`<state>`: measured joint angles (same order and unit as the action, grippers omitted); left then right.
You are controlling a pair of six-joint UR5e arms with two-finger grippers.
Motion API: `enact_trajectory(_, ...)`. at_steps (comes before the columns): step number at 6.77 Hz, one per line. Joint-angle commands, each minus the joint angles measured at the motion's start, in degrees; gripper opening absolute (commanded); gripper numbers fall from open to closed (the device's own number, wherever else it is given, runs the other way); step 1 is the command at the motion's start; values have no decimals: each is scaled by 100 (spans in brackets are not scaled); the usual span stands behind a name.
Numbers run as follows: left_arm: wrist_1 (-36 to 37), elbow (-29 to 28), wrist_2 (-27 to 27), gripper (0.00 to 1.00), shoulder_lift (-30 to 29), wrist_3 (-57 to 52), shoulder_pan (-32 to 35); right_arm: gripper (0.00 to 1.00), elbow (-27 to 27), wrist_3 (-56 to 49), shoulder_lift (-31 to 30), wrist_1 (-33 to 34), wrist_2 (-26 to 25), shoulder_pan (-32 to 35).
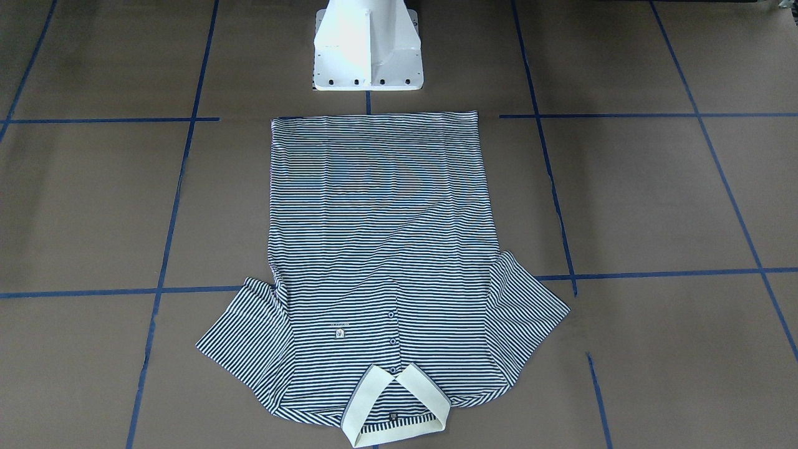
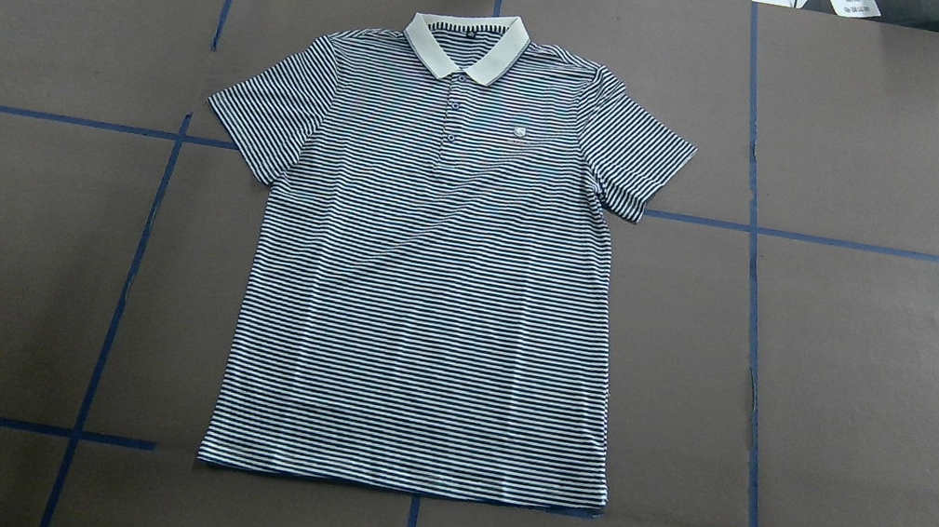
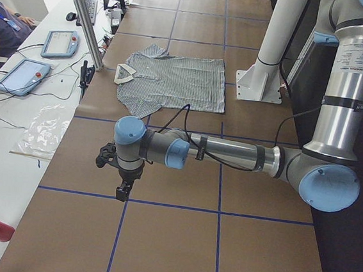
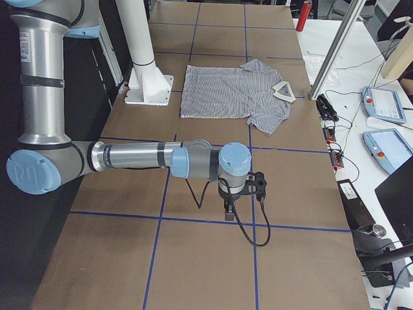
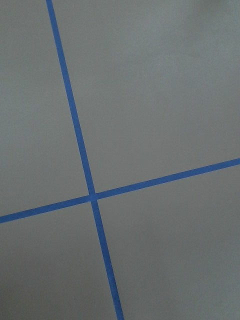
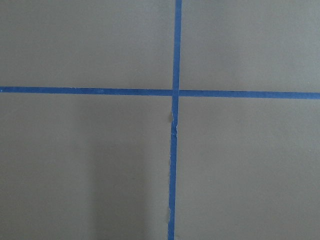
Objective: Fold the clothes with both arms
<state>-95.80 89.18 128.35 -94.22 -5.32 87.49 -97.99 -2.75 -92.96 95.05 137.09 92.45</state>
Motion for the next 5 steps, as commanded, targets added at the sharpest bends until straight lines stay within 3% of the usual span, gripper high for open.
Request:
enact_trajectory(1, -9, 11, 32, 100, 17, -4, -3, 100, -79, 72, 111, 5, 46, 1)
enact_trajectory(4, -157, 293, 232, 100, -87, -21, 5, 100, -88, 116, 155, -160, 72, -164)
enact_trajectory(5, -933, 197, 304, 100, -158, 13, -99, 100, -27, 325, 312, -771, 194, -522)
